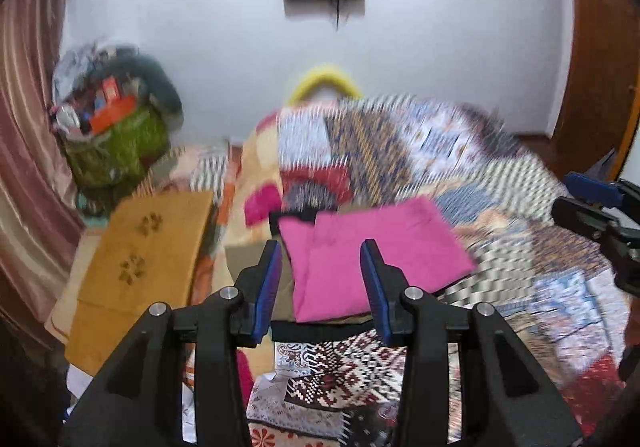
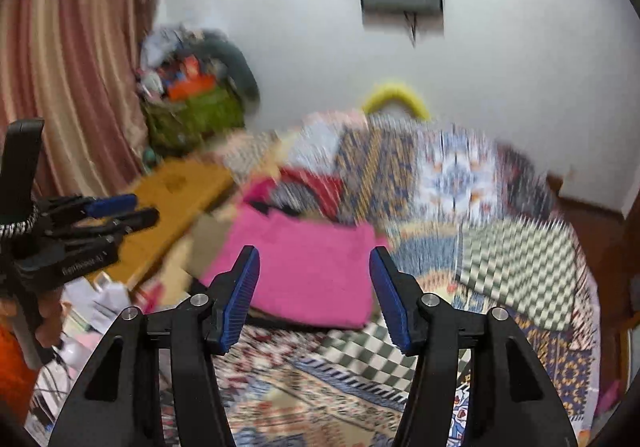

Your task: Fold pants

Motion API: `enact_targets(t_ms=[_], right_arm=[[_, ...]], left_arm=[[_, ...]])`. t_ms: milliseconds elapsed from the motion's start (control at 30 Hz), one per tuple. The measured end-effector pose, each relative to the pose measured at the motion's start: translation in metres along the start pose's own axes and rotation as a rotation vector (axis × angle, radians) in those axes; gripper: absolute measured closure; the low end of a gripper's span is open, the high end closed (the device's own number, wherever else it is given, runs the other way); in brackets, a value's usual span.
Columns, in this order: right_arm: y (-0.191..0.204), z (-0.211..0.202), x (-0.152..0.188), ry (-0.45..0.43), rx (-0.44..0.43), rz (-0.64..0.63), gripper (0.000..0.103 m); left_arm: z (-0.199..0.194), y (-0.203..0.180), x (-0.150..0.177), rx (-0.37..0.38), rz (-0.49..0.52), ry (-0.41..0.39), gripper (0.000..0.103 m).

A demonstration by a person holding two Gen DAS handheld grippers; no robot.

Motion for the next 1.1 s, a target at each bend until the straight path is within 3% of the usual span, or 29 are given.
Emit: enact_targets(t_ms=[233,433,533,600,667,767,800,833,1100], right_arm=[[0.045,-0.116,-0.008,-0.227,-0.038,-0.02,0.049],[0.071,-0.188,0.013,-0.37,-0.024,-0.016,0.049],[0.076,-0.206,0.027,-0.397,-0.034,0.014,0.045],[0.08,-0.214,0.033,-0.41,-0.02,0.014,0.037],[0.083,-0.222,0.038,-0.428,0.0,0.006,0.023],[0.085,-0.229,0.044,-0.441,0.018,0.005,0.013],[0.083,-0.229,0.044,-0.439,0.021,0.011,0.005],[0.082,-0.229,0.044,-0.438,0.021,0.018,0.0],[0.08,-0.236,0.05,-0.448,0.037,0.034,0.0]], left_arm=[[-0.136,-0.018,0.005,0.025,-0.011,-0.219,0.061],[-0.217,-0.033,0.035,0.018,-0.039,-0.362,0.044],[-0.237,-0.039,0.05,0.022,-0.042,-0.389,0.034],[-0.245,-0.041,0.059,0.019,-0.044,-0.401,0.019],[-0.252,-0.043,0.066,0.026,-0.05,-0.411,0.012],[-0.259,-0.042,0.072,0.033,-0.078,-0.419,0.004],[-0.26,-0.041,0.073,0.027,-0.086,-0.423,0.0],[-0.262,-0.041,0.074,0.018,-0.093,-0.43,0.0],[-0.265,-0.04,0.082,0.018,-0.095,-0.42,0.0]])
Point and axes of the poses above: each gripper's, at about its wrist camera, not at the fingertips, and z roughly the way its jaws point, y to its left, x to its underside, the point moved 7 cm from there along z, roughly the way its jaws point, and after that the axes turned 9 degrees about y, right-handed, at the moved point
